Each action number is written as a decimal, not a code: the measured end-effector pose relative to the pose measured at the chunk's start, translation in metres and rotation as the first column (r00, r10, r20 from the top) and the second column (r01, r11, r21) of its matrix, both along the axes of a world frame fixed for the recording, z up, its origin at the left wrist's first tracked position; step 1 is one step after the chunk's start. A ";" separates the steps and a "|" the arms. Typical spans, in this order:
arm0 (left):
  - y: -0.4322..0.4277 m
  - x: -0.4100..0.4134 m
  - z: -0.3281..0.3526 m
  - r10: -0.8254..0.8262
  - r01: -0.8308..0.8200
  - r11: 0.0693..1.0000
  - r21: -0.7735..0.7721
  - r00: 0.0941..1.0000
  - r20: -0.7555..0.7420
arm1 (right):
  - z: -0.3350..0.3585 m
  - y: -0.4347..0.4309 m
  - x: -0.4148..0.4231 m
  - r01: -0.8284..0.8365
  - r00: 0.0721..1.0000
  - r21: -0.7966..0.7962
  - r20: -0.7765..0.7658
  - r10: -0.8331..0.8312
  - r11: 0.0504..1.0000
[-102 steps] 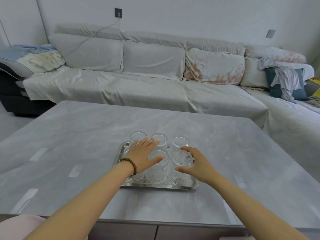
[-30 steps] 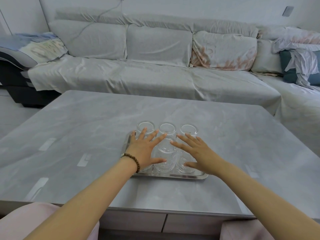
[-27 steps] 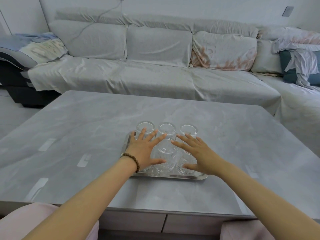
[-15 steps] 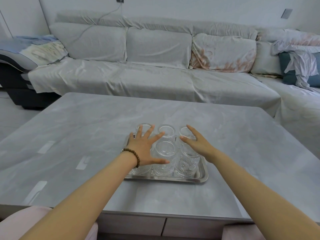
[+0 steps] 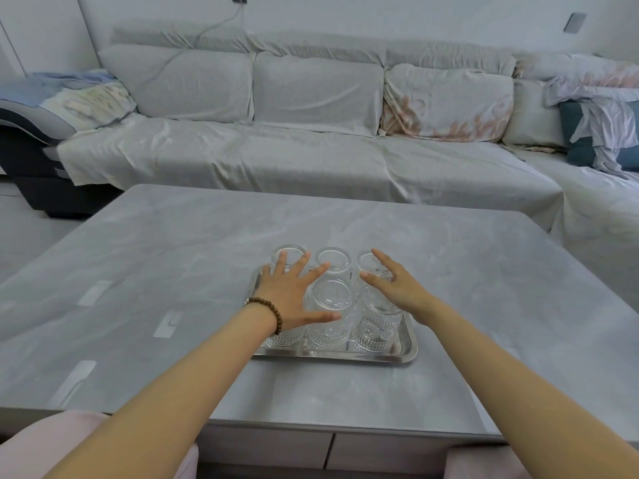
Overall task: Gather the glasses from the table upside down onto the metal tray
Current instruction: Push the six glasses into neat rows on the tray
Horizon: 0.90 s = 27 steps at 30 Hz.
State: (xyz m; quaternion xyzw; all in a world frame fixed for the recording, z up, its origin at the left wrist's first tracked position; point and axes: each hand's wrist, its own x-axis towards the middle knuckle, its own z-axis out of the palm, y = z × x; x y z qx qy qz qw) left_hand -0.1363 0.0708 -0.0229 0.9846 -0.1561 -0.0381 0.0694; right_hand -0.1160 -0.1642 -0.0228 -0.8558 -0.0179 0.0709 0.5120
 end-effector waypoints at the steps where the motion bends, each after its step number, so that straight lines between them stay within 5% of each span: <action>1: 0.000 -0.001 0.000 0.001 -0.001 1.000 -0.001 1.000 0.005 | 0.000 0.000 0.000 0.002 1.000 0.004 0.000 -0.002 1.000; 27: 0.003 -0.002 0.004 -0.017 0.017 1.000 -0.020 1.000 -0.006 | 0.003 0.013 -0.008 0.099 0.992 0.038 0.077 -0.101 0.994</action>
